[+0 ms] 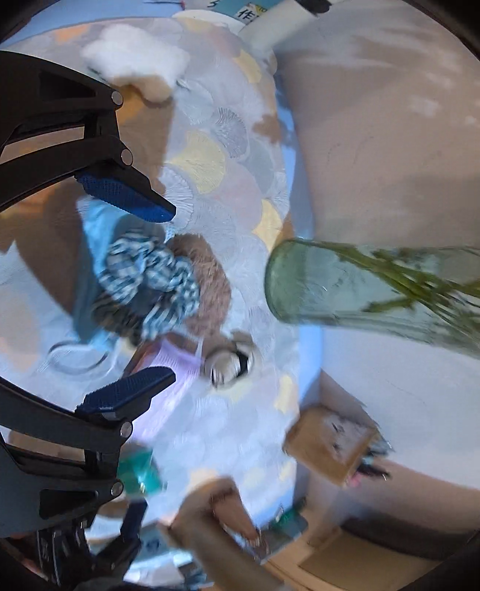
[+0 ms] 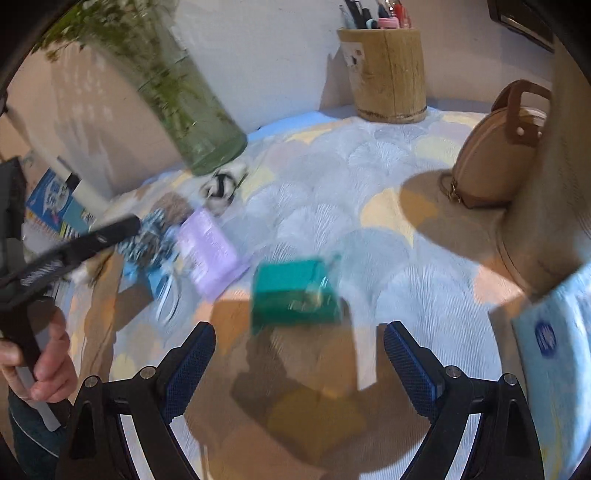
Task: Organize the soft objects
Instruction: 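Grasp the fuzzy hair ties with the left gripper while the right grasps the teal clay bag, then carry the hair ties and teal clay bag to the glass bowl and release them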
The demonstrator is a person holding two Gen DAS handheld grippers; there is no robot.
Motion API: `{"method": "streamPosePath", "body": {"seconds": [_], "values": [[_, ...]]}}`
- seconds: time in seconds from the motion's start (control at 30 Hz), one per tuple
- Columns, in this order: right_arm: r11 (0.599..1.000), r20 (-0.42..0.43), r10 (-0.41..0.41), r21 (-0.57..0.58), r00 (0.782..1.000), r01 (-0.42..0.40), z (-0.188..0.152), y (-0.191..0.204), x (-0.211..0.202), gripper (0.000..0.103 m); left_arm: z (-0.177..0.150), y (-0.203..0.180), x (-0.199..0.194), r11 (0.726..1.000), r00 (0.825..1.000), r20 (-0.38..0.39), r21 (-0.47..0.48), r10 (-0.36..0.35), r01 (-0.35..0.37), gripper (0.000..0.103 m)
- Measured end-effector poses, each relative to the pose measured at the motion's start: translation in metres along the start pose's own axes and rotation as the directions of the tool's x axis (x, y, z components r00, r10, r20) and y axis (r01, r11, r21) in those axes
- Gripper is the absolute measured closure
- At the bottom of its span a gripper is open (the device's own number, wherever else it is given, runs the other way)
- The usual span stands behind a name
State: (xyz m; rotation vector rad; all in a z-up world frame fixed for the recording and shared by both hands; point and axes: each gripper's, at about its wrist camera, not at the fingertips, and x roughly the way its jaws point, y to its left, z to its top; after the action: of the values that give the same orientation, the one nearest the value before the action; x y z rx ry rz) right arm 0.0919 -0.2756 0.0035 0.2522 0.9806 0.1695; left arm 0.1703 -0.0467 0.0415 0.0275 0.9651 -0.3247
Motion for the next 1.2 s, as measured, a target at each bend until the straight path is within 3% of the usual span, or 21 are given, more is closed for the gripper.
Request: {"method": "streamPosePath", "body": {"seconds": [0.03,0.07,0.1,0.17,0.2,0.3,0.37,0.4,0.6,0.9,1.03,1.2], "values": [[1.0,0.009,0.0,-0.004,1.0,0.0,0.002,0.0,0.002,0.011,0.0,0.003,0.005,1.0,1.0,-0.005,-0.01,-0.006,0.006,0.035],[1.0,0.012,-0.001,-0.009,1.0,0.001,0.005,-0.001,0.005,0.011,-0.001,0.005,0.008,1.0,1.0,-0.007,-0.019,-0.017,0.017,0.053],[1.0,0.029,0.002,-0.021,1.0,-0.002,0.007,0.0,0.005,0.011,-0.002,0.007,0.01,0.999,0.999,-0.01,-0.029,-0.033,0.032,0.059],[1.0,0.06,0.008,-0.029,0.998,-0.006,0.01,0.002,0.005,0.011,-0.002,0.008,0.014,0.999,0.999,-0.006,-0.029,-0.046,0.046,0.079],[0.999,0.065,0.012,-0.031,0.998,-0.01,0.012,0.004,0.006,0.011,-0.003,0.006,0.014,0.999,0.999,-0.004,-0.013,-0.042,0.042,0.083],[0.998,0.053,0.015,-0.064,0.998,-0.012,0.012,0.013,0.014,0.012,-0.004,0.002,0.006,1.0,0.999,0.029,0.005,-0.019,0.018,0.086],[0.989,0.088,-0.071,-0.126,0.994,0.082,0.008,0.023,0.017,0.042,-0.003,0.001,-0.005,0.999,0.998,0.057,-0.003,-0.032,0.033,0.087],[0.982,0.099,-0.098,-0.152,0.99,0.112,0.007,0.025,0.017,0.05,-0.004,0.001,-0.013,0.999,0.997,0.071,-0.007,-0.037,0.037,0.087],[0.99,0.157,-0.016,-0.135,0.987,0.038,0.001,0.022,-0.017,0.051,-0.018,-0.004,-0.074,0.995,0.981,0.169,-0.018,-0.096,0.1,0.087],[0.984,0.186,0.121,-0.152,0.975,-0.093,-0.035,0.027,-0.083,0.051,-0.079,-0.031,-0.161,0.989,0.949,0.278,0.01,-0.147,0.15,0.087],[0.985,0.205,0.125,-0.14,0.971,-0.097,-0.047,0.027,-0.108,0.051,-0.088,-0.052,-0.192,0.988,0.934,0.325,0.066,-0.152,0.138,0.087],[0.986,0.282,0.131,-0.138,0.95,-0.095,-0.058,0.022,-0.154,0.051,-0.089,-0.085,-0.226,0.982,0.905,0.386,0.132,-0.179,0.137,0.087]]}}
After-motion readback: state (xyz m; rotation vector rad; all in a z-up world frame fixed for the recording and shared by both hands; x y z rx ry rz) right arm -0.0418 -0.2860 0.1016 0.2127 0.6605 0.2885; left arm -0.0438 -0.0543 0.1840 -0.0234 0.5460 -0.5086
